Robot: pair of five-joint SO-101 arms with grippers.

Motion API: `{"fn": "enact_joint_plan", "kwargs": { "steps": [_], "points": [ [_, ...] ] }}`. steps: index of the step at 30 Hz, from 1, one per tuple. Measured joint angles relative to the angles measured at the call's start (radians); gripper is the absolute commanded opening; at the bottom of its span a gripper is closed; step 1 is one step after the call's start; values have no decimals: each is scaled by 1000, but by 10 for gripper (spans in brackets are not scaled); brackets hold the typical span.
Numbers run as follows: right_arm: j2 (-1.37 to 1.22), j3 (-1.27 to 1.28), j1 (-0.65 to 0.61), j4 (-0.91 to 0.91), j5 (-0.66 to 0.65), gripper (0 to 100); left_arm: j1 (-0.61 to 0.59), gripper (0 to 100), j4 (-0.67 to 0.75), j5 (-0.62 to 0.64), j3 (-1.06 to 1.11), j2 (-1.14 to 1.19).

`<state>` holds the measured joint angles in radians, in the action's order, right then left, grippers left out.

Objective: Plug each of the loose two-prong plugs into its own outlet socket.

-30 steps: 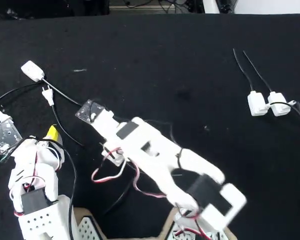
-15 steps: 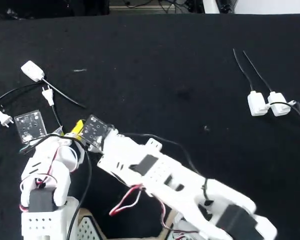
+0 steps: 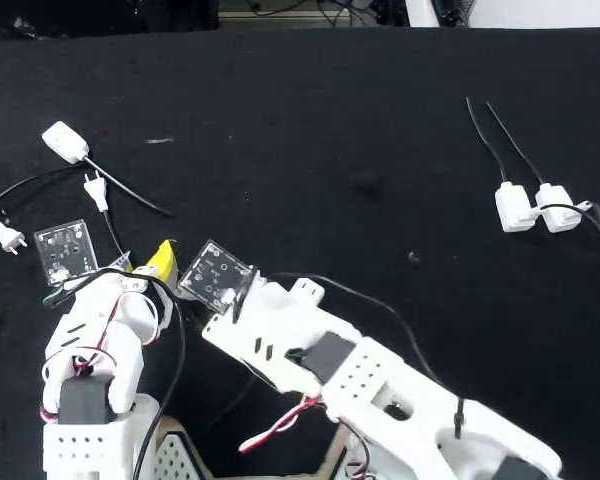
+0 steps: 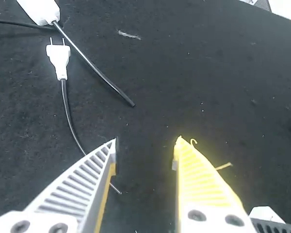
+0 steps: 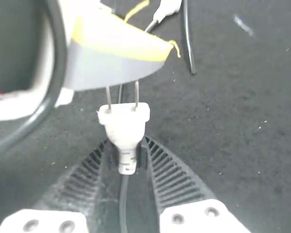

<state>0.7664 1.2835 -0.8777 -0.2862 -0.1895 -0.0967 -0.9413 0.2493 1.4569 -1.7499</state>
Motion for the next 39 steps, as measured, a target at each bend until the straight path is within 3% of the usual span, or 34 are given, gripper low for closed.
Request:
{"fn": "enact_joint_plan", "kwargs": {
  "steps": [18,30,39],
  "points": [
    [94,20,2,-26,-2,11,-3,198,-3,-51,-20,-8],
    [-161,-55,2,-25,0,11,75,196,-69,-78,-71,0],
    [15,-29,0,-100,-2,11,74,195,-52,-169,0,-17]
  ]
}}
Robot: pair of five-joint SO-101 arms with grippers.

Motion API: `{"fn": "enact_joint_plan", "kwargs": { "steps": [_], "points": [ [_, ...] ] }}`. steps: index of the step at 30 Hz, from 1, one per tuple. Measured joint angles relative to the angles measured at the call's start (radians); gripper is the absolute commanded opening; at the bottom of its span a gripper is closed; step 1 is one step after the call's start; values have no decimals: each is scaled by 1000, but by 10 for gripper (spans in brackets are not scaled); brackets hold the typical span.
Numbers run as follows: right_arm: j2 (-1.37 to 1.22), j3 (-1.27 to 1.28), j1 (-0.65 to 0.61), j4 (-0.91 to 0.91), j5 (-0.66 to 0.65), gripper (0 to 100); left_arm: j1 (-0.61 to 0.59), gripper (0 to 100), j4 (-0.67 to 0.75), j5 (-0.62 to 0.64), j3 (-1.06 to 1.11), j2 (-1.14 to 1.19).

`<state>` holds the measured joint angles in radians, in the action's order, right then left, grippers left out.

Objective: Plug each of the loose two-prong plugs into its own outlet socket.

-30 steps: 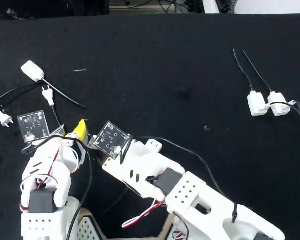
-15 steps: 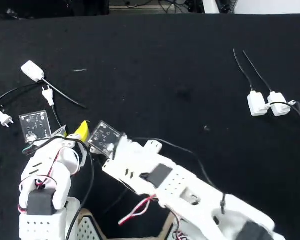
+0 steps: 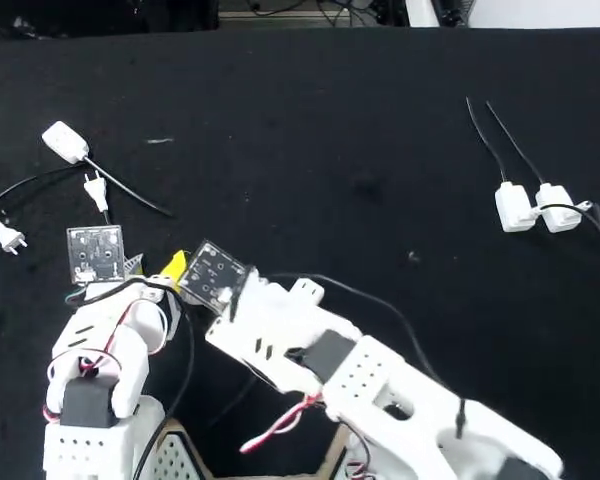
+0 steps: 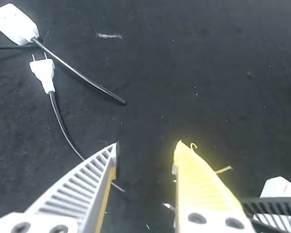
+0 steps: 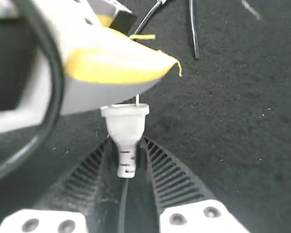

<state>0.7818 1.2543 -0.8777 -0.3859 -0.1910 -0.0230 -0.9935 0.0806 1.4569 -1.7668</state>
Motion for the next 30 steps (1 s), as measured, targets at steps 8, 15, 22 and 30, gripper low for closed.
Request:
{"fn": "enact_joint_plan", "kwargs": {
  "steps": [8,15,22,30],
  "points": [
    [193,69,-2,-38,0,11,-2,195,0,-2,2,0],
    [244,69,-2,-55,0,11,-2,195,0,-2,2,0],
    [244,75,-2,-55,0,11,-2,195,0,-2,3,0],
    [249,80,-3,-57,0,11,-2,195,2,-2,43,0]
  ]
}}
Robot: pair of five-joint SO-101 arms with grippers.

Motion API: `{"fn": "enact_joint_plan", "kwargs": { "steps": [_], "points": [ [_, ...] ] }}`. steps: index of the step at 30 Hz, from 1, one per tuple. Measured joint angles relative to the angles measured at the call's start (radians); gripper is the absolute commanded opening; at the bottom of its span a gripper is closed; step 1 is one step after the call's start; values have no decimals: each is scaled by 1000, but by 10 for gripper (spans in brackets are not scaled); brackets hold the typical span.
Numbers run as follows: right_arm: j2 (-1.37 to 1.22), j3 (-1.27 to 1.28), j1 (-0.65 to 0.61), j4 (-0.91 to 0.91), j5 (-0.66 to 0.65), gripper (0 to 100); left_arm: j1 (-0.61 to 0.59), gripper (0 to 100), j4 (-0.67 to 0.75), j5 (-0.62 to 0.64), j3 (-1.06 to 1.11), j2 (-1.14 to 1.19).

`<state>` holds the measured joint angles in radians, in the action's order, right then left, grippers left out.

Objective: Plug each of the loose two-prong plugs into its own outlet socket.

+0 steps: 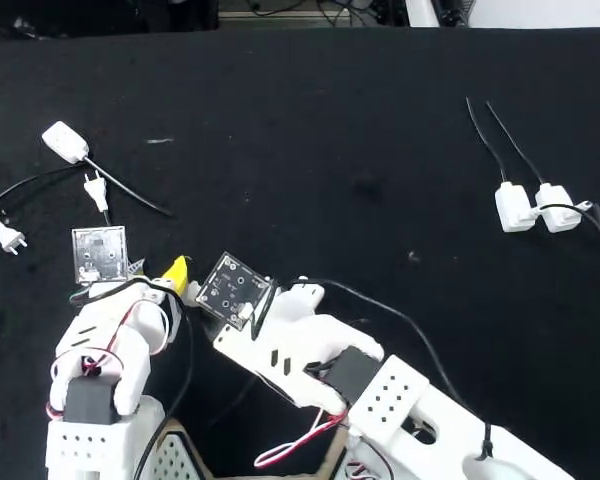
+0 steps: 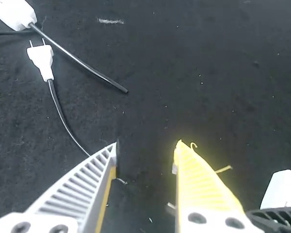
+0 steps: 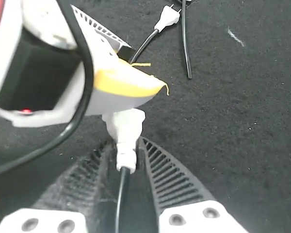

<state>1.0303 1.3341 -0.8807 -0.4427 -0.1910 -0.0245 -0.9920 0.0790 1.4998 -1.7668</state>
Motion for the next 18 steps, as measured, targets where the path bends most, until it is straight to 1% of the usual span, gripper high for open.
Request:
{"fn": "enact_joint_plan", "kwargs": {
  "steps": [4,13,18],
  "points": [
    [0,0,0,-32,0,11,2,195,-5,0,3,0],
    [0,0,0,-40,0,11,2,195,5,0,26,0],
    [0,0,0,-40,-21,11,2,195,20,-44,38,0]
  ]
}}
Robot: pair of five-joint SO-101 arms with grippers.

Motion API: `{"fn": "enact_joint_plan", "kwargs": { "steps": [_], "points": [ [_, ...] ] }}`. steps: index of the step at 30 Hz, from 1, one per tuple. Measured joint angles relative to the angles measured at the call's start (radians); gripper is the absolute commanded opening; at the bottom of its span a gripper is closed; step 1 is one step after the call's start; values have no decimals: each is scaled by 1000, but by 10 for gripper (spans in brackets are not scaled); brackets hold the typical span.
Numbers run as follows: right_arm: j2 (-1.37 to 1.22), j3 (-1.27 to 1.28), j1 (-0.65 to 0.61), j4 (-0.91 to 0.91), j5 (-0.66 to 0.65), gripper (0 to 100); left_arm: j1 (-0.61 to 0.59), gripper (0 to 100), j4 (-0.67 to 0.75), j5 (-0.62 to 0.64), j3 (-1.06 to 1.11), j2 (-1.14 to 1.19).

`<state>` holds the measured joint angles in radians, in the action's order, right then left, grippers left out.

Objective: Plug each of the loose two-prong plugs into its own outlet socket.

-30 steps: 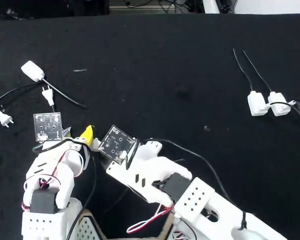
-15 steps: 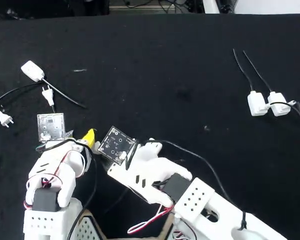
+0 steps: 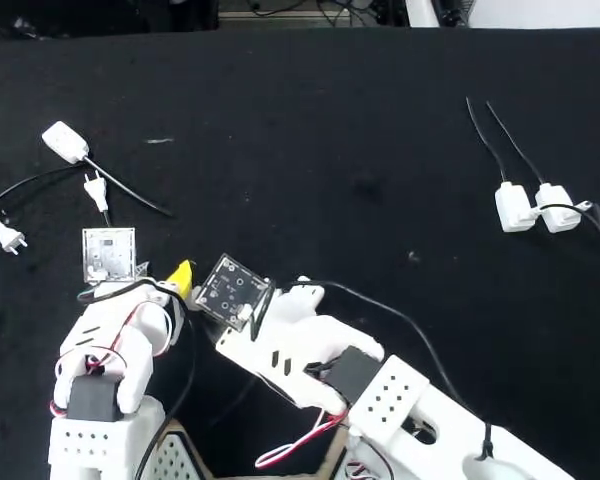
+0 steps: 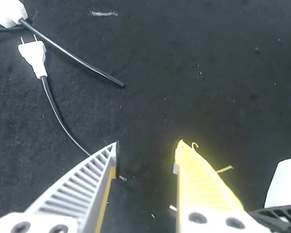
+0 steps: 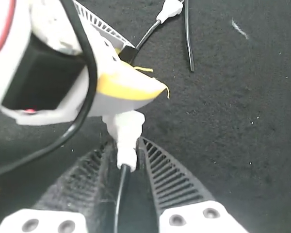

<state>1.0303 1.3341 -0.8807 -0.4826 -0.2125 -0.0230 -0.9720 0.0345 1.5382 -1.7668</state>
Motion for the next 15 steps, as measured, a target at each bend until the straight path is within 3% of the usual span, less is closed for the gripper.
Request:
{"fn": "enact_joint_plan", "kwargs": {
  "steps": [15],
  "points": [
    [20,-2,21,-71,-210,11,-35,195,-9,-12,2,15]
  ]
}}
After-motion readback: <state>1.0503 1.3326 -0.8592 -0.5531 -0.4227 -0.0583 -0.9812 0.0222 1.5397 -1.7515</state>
